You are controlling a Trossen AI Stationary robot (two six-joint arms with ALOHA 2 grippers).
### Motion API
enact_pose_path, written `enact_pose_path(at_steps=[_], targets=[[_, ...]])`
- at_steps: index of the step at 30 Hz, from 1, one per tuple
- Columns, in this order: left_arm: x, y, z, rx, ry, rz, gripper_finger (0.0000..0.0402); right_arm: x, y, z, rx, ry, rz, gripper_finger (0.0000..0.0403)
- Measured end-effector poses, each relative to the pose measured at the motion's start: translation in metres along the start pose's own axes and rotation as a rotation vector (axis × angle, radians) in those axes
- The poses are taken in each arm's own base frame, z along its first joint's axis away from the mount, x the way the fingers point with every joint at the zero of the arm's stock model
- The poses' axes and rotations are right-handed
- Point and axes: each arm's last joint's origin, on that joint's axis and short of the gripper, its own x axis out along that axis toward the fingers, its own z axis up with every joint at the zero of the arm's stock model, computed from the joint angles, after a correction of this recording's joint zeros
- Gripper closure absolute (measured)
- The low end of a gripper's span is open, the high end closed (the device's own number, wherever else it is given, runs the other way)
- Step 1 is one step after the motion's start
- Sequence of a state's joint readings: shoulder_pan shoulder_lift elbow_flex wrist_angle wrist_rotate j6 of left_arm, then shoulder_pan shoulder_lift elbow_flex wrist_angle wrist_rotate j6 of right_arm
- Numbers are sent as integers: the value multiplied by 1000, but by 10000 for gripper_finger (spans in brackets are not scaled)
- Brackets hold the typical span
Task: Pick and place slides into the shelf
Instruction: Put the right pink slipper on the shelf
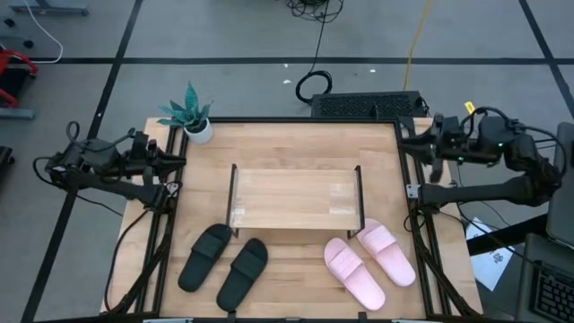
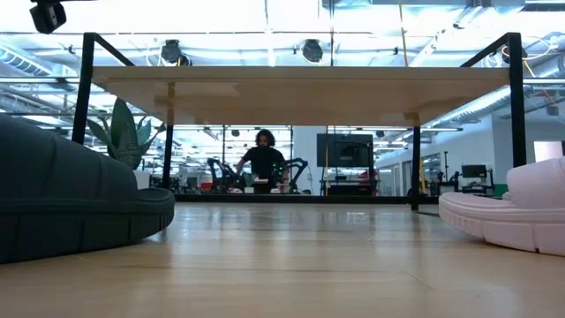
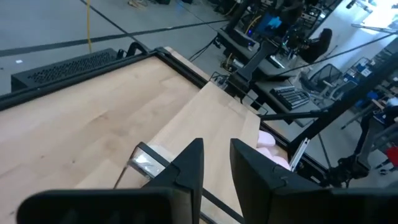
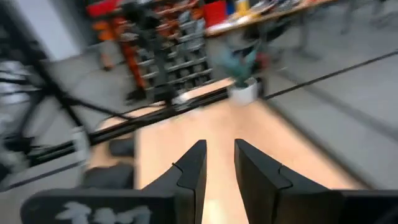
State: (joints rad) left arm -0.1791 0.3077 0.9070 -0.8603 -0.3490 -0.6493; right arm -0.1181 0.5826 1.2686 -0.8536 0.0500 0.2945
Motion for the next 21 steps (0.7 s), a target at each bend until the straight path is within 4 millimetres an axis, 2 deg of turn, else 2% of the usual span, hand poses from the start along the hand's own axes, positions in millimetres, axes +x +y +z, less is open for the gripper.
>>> enact_pose_path(at_steps=[6,12,17,21], targets=[[0,0,0,-3,6,-2,325,3,3,-18,272,253,185,330],[0,0,0,-7,6,-2,325,17,4,-44,555,539,335,330],[0,0,0,-15,6,-2,325,28,4,-61,669,686,364,330],[0,0,0,-30,6,-1,325,29,7,-61,707,708,400,330]])
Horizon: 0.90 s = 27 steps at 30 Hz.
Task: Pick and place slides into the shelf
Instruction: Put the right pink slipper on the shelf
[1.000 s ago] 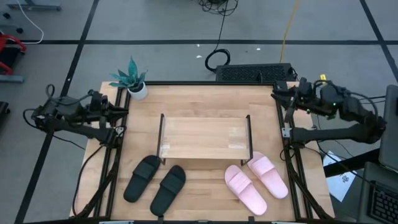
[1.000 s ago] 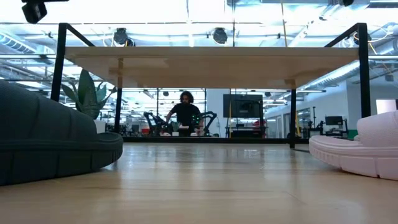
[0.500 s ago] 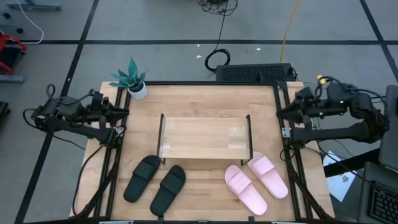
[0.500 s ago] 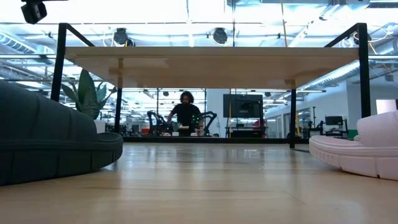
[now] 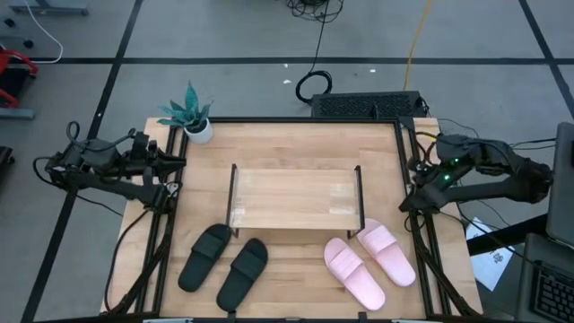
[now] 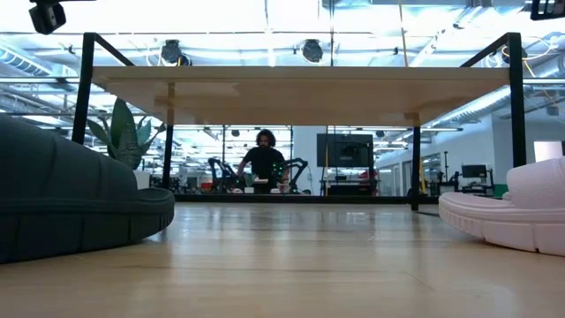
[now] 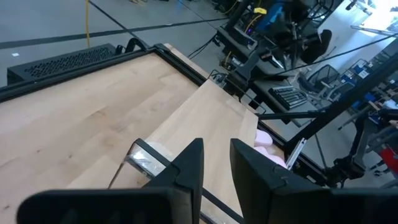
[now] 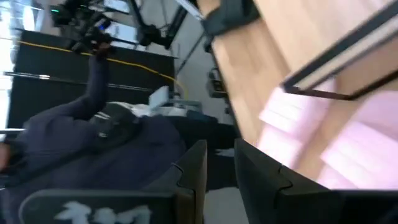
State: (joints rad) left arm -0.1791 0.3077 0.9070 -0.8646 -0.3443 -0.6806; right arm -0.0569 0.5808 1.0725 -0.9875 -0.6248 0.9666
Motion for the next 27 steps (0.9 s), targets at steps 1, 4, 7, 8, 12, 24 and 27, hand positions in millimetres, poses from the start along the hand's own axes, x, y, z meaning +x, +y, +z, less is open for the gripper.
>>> enact_pose_path(at_steps=[1,4,7,8,12,24,27], targets=[[0,0,0,0,0,0,325,-1,3,1,0,-11,27,330],[0,0,0,1,0,0,325,-4,16,4,-15,-80,145,330],[0,0,0,1,0,0,325,-11,29,5,-61,-142,270,330],[0,0,0,1,0,0,325,-12,32,5,-64,-153,291,330],[0,0,0,1,0,1,325,-7,32,3,-32,-132,273,330],[0,0,0,7,1,0,325,52,79,7,-139,-91,434,330],[0,0,0,28,2,0,325,76,89,-3,-146,-71,433,330]])
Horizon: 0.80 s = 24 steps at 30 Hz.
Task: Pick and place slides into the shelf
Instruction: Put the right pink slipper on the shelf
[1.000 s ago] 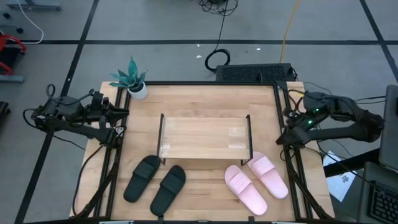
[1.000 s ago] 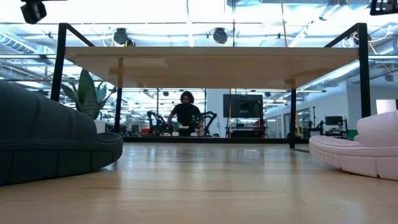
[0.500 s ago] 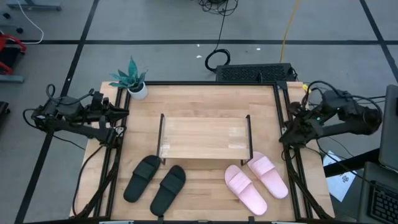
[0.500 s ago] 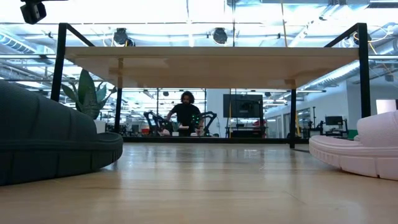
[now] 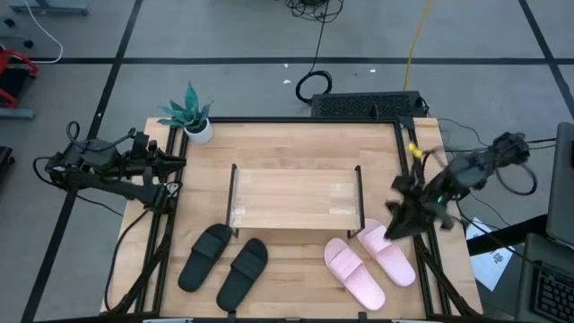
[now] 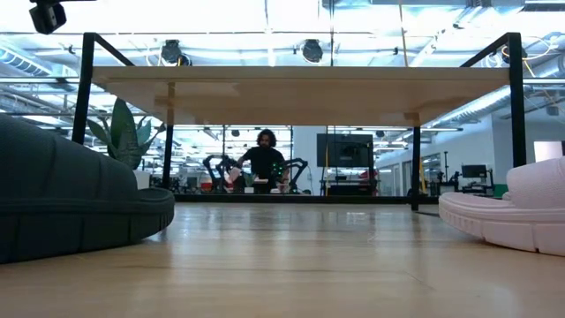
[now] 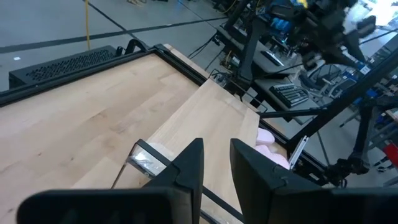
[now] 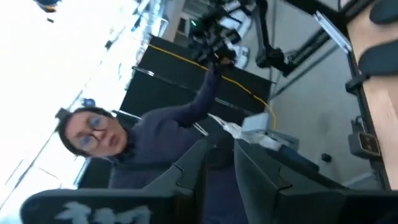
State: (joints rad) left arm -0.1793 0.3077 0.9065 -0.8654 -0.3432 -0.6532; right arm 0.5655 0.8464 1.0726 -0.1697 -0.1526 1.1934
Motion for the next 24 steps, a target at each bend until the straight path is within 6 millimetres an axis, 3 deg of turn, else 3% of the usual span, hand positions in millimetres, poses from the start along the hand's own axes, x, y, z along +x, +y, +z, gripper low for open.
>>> enact_pose_path(at_steps=[7,13,19,24], targets=[[0,0,0,25,5,1,325,36,-5,-39,40,-32,-130,330],[0,0,-1,34,8,2,325,51,-7,-73,69,-114,-227,330],[0,0,-1,56,8,2,325,49,-15,-107,100,-172,-360,330],[0,0,-1,51,12,-3,325,33,-25,-129,157,-189,-491,330]])
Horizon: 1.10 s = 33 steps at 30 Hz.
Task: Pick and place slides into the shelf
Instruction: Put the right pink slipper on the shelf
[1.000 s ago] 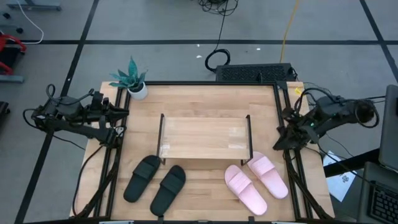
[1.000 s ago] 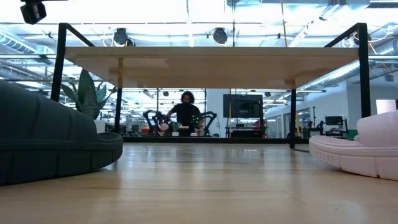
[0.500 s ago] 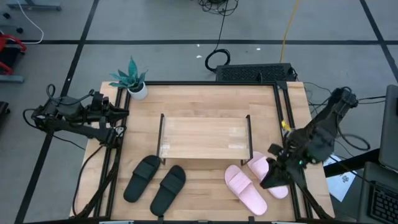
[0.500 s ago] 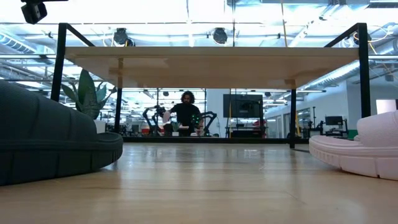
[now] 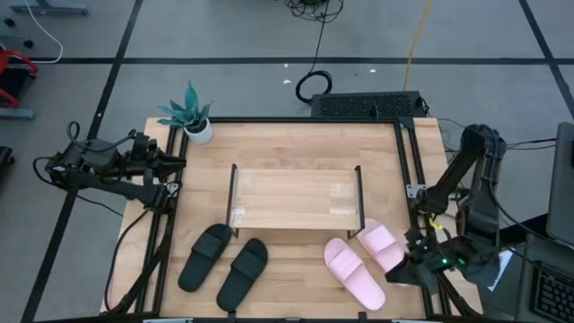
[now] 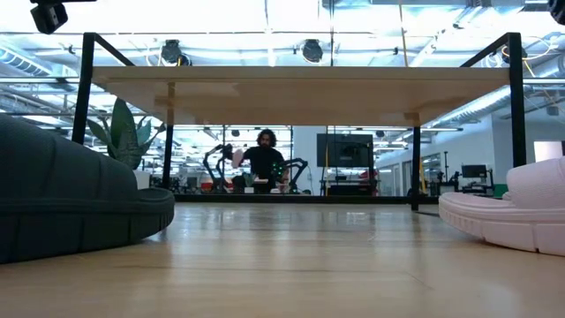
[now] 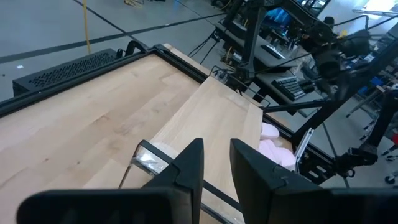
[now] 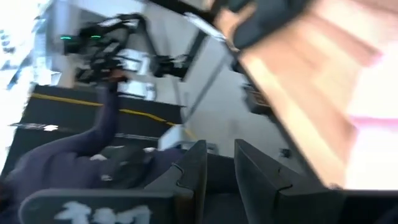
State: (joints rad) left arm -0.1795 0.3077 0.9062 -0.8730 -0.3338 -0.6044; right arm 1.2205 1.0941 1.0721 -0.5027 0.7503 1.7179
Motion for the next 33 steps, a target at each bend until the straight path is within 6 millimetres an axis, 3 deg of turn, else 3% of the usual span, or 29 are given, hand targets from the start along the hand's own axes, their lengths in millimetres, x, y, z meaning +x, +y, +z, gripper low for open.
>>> enact_pose_path(at_steps=[9,16,22,33], targets=[[0,-1,0,-1,12,-19,325,-27,-47,-8,107,75,-403,330],[0,-1,0,-3,12,-18,325,-32,-58,-1,23,45,-519,330],[0,-1,0,-3,11,-17,325,-23,-76,-7,-26,47,-533,330],[0,0,0,-12,8,-14,325,2,-134,-22,-4,46,-532,330]])
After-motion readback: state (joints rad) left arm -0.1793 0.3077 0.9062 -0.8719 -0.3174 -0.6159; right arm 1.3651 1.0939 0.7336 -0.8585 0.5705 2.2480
